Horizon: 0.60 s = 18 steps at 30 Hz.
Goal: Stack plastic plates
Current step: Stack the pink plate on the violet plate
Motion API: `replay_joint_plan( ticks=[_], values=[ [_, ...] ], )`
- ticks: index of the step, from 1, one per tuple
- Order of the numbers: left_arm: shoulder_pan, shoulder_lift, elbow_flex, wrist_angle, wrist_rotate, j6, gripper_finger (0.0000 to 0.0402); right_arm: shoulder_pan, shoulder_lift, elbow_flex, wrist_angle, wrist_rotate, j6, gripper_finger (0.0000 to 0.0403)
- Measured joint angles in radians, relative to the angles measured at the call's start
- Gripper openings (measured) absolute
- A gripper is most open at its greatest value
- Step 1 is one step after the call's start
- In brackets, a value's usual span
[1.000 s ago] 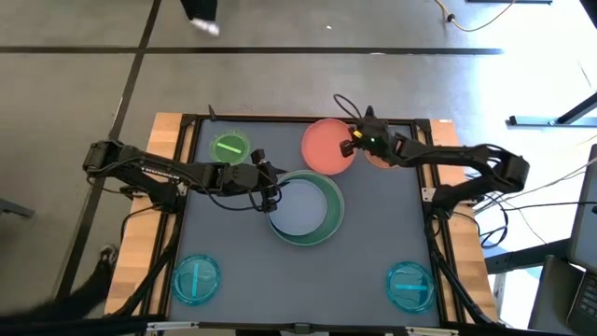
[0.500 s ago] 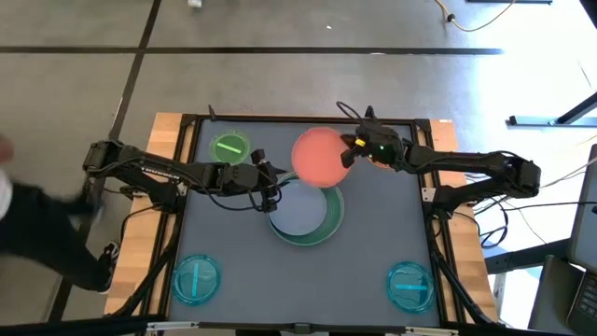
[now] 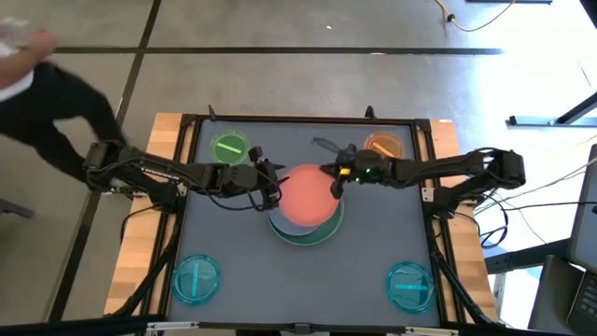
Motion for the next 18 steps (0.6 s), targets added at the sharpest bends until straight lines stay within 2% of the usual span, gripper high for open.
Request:
replay_joint_plan(
  ticks=[5, 8, 11, 15, 18],
  values=[
    [-0.004, 0.000, 0.000, -0.001, 0.000, 0.000, 0.0146, 0.025, 0.112, 0.000, 0.118, -0.010, 0.015, 0.0003],
    [-0.004, 0.000, 0.000, -0.006, 0.000, 0.000, 0.0146, 0.021, 0.153, 0.000, 0.181, -0.064, 0.043, 0.0005],
    [-0.015, 0.000, 0.000, -0.010, 0.000, 0.001, 0.0146, 0.021, 0.174, 0.000, 0.183, -0.080, 0.047, 0.0013],
    [-0.025, -0.021, 0.000, -0.094, 0.004, 0.019, 0.0145, 0.021, 0.179, 0.000, 0.186, -0.098, 0.045, 0.0050],
    [-0.022, -0.063, 0.000, -0.236, 0.003, -0.026, 0.0145, 0.021, 0.179, 0.000, 0.186, -0.132, -0.003, 0.0095]
  ],
)
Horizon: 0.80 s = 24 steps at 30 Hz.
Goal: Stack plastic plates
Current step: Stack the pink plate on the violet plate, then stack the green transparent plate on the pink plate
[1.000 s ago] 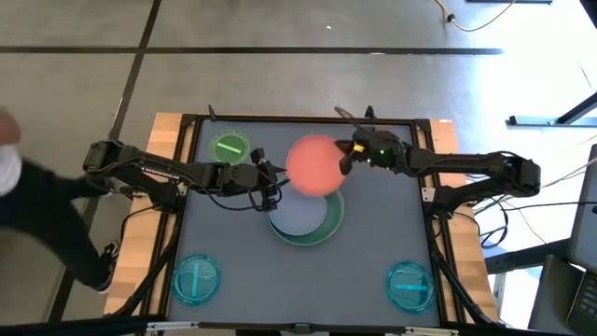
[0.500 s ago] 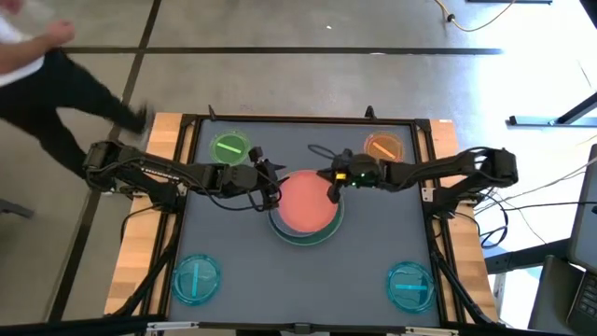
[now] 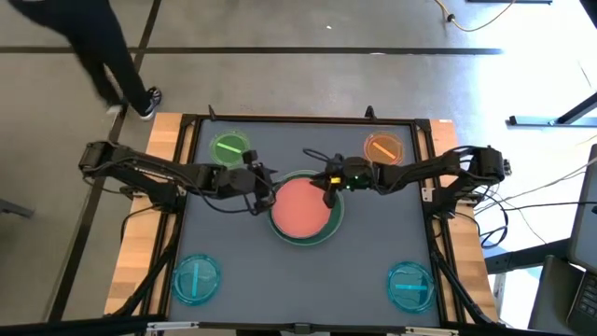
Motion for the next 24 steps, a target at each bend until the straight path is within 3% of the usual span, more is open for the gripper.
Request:
replay_joint_plan(
  ticks=[8, 15, 24],
  values=[
    [0.127, -0.056, -0.006, -0.511, 0.008, -0.310, 0.0146, 0.001, -0.070, 0.003, -0.034, -0.036, -0.082, 0.0190],
    [0.279, -0.002, -0.080, -0.478, 0.072, -0.289, 0.0145, 0.001, -0.122, 0.002, -0.084, -0.033, -0.107, 0.0204],
    [0.428, 0.196, -0.089, -0.399, 0.105, -0.209, 0.0125, 0.000, -0.123, 0.001, -0.170, -0.006, -0.137, 0.0204]
  ],
)
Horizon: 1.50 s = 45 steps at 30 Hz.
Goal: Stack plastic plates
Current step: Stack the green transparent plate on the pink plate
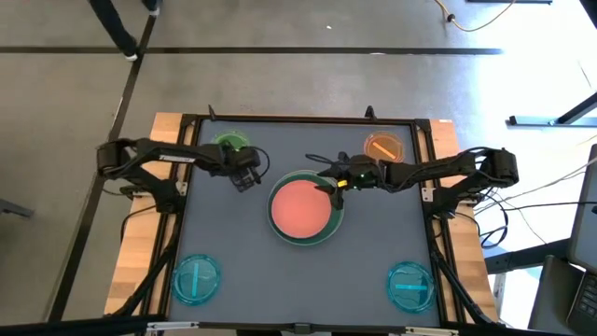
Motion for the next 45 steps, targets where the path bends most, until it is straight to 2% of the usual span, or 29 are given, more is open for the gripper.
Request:
replay_joint_plan(
  ticks=[7, 14, 18, 25, 27, 35, 45],
  values=[
    [0.078, 0.121, 0.001, 0.052, -0.031, 0.027, 0.0123, 0.000, 0.000, 0.000, -0.026, 0.004, 0.000, 0.0204],
    [0.100, 0.142, 0.003, 0.068, -0.084, 0.027, 0.0118, 0.000, 0.000, 0.000, -0.016, 0.004, 0.000, 0.0204],
    [0.101, 0.143, 0.002, 0.068, -0.088, 0.044, 0.0088, 0.000, 0.000, 0.000, -0.017, 0.004, 0.000, 0.0204],
    [0.100, 0.143, 0.001, 0.066, -0.085, 0.053, 0.0011, 0.000, 0.000, 0.000, -0.022, 0.004, 0.013, 0.0204],
    [0.093, 0.143, 0.001, 0.065, -0.086, 0.054, 0.0004, 0.000, 0.000, 0.000, -0.023, 0.004, 0.014, 0.0204],
    [-0.009, 0.067, 0.001, 0.026, -0.091, 0.096, 0.0002, 0.008, -0.030, 0.000, -0.034, 0.004, 0.016, 0.0204],
    [-0.256, -0.119, 0.053, 0.021, -0.074, 0.126, 0.0002, 0.096, -0.223, 0.001, -0.158, 0.013, 0.000, 0.0204]
  ],
)
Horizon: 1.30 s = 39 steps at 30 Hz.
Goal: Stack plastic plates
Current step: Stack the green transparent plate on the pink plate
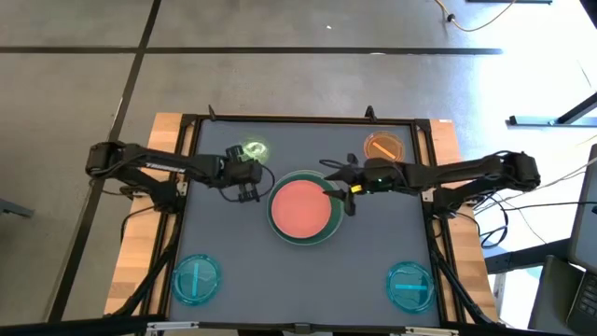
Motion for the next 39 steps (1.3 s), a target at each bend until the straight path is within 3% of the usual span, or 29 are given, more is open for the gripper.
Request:
replay_joint_plan(
  ticks=[6, 12, 18, 26, 34, 39],
  values=[
    [-0.158, -0.042, 0.043, 0.071, 0.026, 0.041, 0.0002, 0.067, -0.109, -0.001, -0.137, -0.002, 0.011, 0.0204],
    [-0.260, -0.041, 0.044, 0.296, 0.206, 0.177, 0.0002, 0.124, -0.186, 0.000, -0.297, -0.003, 0.050, 0.0204],
    [-0.297, -0.010, 0.046, 0.445, 0.368, 0.241, 0.0002, 0.149, -0.185, -0.001, -0.371, -0.003, 0.092, 0.0204],
    [-0.288, 0.094, 0.045, 0.473, 0.368, 0.233, 0.0002, 0.146, -0.172, -0.001, -0.503, -0.002, 0.136, 0.0204],
    [-0.288, 0.150, 0.045, 0.542, 0.369, 0.184, 0.0003, 0.146, -0.172, -0.001, -0.525, 0.006, 0.136, 0.0204],
    [-0.288, 0.150, 0.045, 0.543, 0.369, 0.144, 0.0043, 0.146, -0.172, -0.001, -0.554, 0.040, 0.137, 0.0206]
  ],
)
